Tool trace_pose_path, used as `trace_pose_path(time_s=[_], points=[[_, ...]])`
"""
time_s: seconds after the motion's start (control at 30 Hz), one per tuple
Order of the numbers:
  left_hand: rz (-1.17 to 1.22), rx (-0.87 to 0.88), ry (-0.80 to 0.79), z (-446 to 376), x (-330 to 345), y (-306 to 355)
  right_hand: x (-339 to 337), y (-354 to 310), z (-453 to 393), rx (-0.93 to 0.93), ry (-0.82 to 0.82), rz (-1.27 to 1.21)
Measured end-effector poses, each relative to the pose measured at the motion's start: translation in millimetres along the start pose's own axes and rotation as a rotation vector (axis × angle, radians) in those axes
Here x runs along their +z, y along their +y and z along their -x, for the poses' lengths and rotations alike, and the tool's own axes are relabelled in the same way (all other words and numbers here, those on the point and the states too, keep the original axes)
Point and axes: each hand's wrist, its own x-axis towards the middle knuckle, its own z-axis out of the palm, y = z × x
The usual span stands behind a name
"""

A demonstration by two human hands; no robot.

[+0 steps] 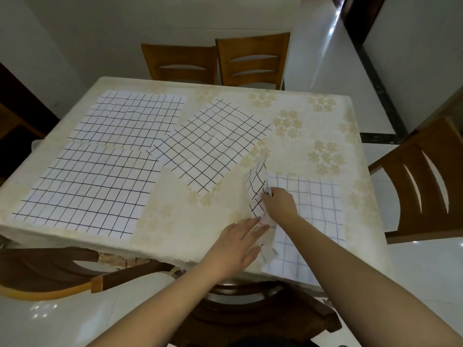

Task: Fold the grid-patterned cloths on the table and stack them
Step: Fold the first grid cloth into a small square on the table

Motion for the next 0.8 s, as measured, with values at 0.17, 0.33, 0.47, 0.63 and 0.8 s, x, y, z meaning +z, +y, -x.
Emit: trace_pose_path(time_s=[0.17, 0.33, 0.47, 0.63, 0.8], points=[[0.206, -0.198, 0.068, 2, -27, -44, -3, -20, 10, -0.083, -0.073, -0.017], [0.452, -0.532, 0.126, -22, -52, -88, -12, -32, 25, -0.160, -0.186, -0.026], [0.591, -0.612, 0.092, -42, -65, -105, -30, -24, 37, -0.159, -0.245, -0.065], [0.692, -0.562, -0.161, -60, -67, -118, -50, -7, 44, -0.115, -0.276, -0.097], [0.718, -0.546, -0.111, -73, -67, -112, -62, 8, 41, -0.133, -0.225, -0.024]])
